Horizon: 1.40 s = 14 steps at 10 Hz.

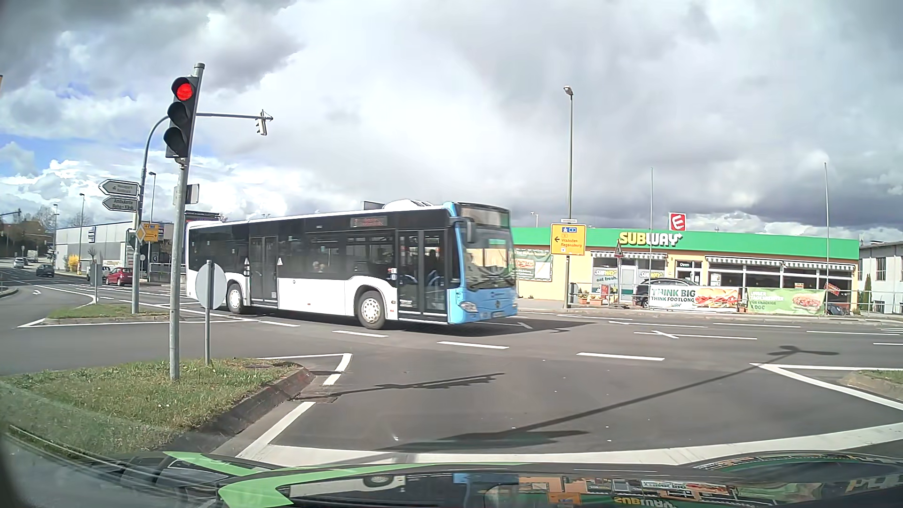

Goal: Follow the waypoints while adhering to traffic rules and regulations

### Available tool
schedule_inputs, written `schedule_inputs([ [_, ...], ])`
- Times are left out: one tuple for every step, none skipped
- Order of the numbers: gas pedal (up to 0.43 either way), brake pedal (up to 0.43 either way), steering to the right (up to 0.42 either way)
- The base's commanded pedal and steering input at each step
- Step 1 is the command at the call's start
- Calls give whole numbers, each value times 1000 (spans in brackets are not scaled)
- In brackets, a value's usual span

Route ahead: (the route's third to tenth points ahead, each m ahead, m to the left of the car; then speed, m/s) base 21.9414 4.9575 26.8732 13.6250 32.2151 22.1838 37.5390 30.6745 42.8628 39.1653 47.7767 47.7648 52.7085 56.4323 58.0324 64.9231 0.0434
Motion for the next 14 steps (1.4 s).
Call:
schedule_inputs([
  [0,287,12],
  [0,287,12],
  [0,287,12],
  [0,287,12],
  [0,287,12],
  [0,287,12],
  [0,287,12],
  [0,287,12],
  [0,287,12],
  [0,287,12],
  [0,287,12],
  [0,293,12],
  [0,299,12],
  [0,305,12],
])
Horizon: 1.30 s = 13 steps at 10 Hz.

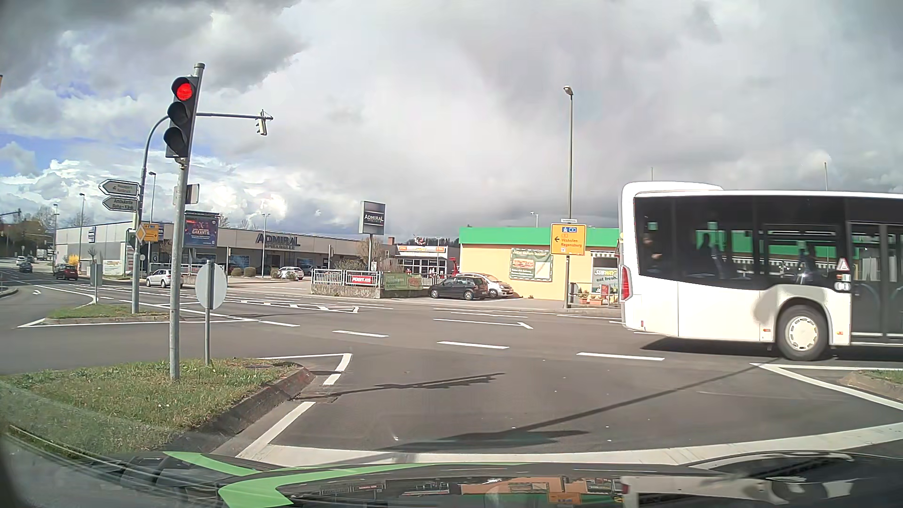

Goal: Follow the waypoints while adhering to traffic rules and regulations

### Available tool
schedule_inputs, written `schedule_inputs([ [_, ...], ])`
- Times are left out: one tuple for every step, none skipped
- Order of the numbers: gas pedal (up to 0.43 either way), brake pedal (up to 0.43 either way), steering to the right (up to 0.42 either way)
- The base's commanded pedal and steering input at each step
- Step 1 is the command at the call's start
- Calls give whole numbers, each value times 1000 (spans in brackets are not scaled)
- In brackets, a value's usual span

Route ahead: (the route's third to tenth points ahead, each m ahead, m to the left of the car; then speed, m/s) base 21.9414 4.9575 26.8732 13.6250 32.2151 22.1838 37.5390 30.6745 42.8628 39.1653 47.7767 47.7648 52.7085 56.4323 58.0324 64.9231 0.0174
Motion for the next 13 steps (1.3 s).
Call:
schedule_inputs([
  [0,305,12],
  [0,305,12],
  [0,305,12],
  [0,305,12],
  [0,305,12],
  [0,305,12],
  [0,305,12],
  [0,305,12],
  [0,305,12],
  [0,305,12],
  [0,305,12],
  [0,305,12],
  [0,305,12],
])
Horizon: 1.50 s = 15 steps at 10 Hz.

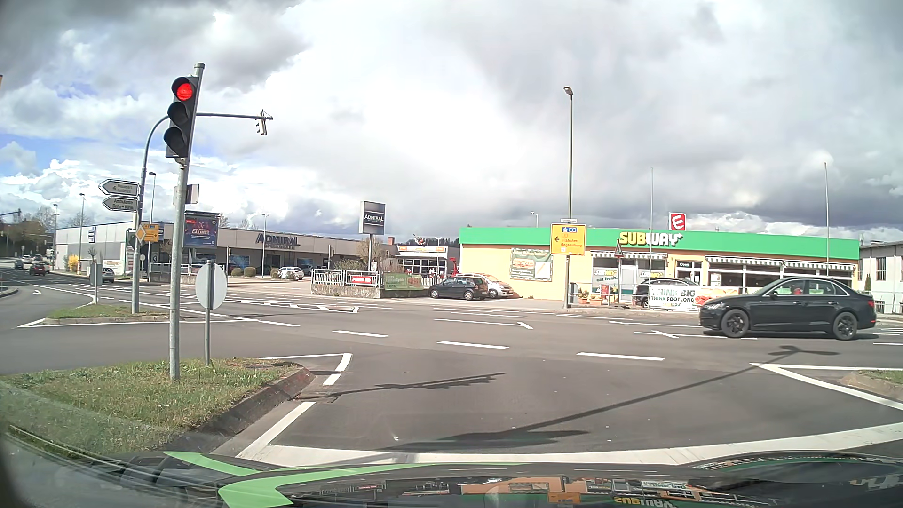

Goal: Follow the waypoints while adhering to traffic rules and regulations

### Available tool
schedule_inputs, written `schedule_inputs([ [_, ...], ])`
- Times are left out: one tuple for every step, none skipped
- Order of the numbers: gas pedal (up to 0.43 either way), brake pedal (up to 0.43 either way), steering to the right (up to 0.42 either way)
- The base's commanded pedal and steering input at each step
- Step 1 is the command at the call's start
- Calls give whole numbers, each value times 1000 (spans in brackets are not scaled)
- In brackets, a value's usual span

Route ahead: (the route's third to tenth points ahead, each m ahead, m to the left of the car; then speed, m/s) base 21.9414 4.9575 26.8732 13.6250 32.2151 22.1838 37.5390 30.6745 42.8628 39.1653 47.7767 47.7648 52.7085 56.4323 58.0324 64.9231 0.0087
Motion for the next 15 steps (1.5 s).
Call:
schedule_inputs([
  [0,305,12],
  [0,305,12],
  [0,305,12],
  [0,305,12],
  [0,305,12],
  [0,305,12],
  [0,305,12],
  [0,311,12],
  [0,305,12],
  [0,311,12],
  [0,311,12],
  [0,311,12],
  [0,311,12],
  [0,311,12],
  [0,311,12],
])
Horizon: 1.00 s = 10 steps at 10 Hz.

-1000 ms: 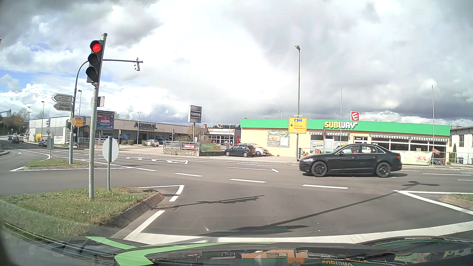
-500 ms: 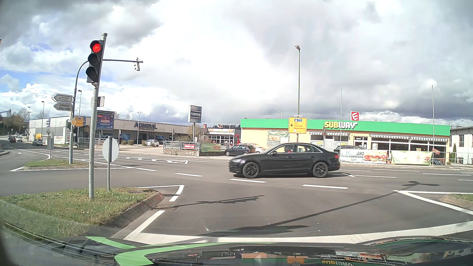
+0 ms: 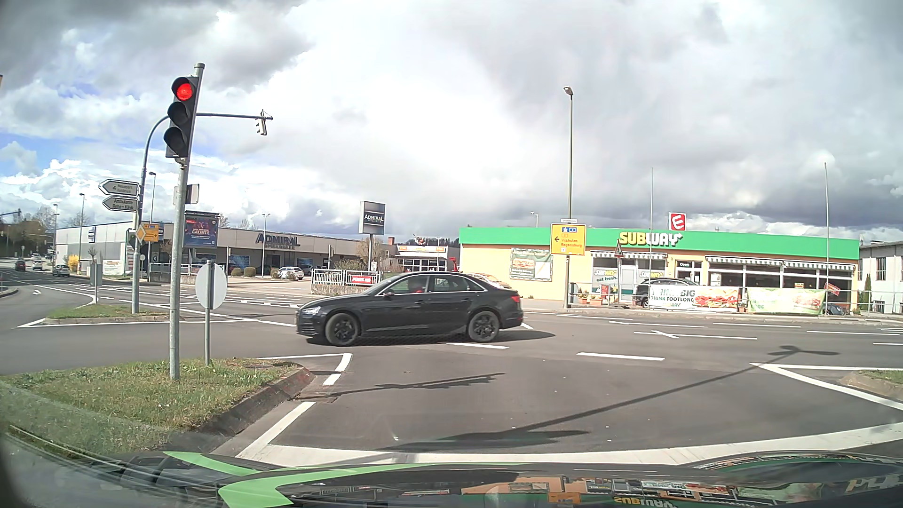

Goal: Follow the waypoints while adhering to traffic rules and regulations

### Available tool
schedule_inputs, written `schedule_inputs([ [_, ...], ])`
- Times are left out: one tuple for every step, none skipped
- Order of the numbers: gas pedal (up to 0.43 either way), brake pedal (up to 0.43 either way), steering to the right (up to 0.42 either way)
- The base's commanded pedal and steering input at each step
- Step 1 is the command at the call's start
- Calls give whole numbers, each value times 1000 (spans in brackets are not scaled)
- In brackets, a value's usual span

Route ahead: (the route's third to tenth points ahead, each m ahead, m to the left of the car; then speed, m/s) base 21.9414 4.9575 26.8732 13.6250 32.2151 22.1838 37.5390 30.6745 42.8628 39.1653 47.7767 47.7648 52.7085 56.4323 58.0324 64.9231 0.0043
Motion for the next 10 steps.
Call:
schedule_inputs([
  [0,305,12],
  [0,311,12],
  [0,305,12],
  [0,311,12],
  [0,311,12],
  [0,311,12],
  [0,311,12],
  [0,305,12],
  [0,311,12],
  [0,311,12],
])
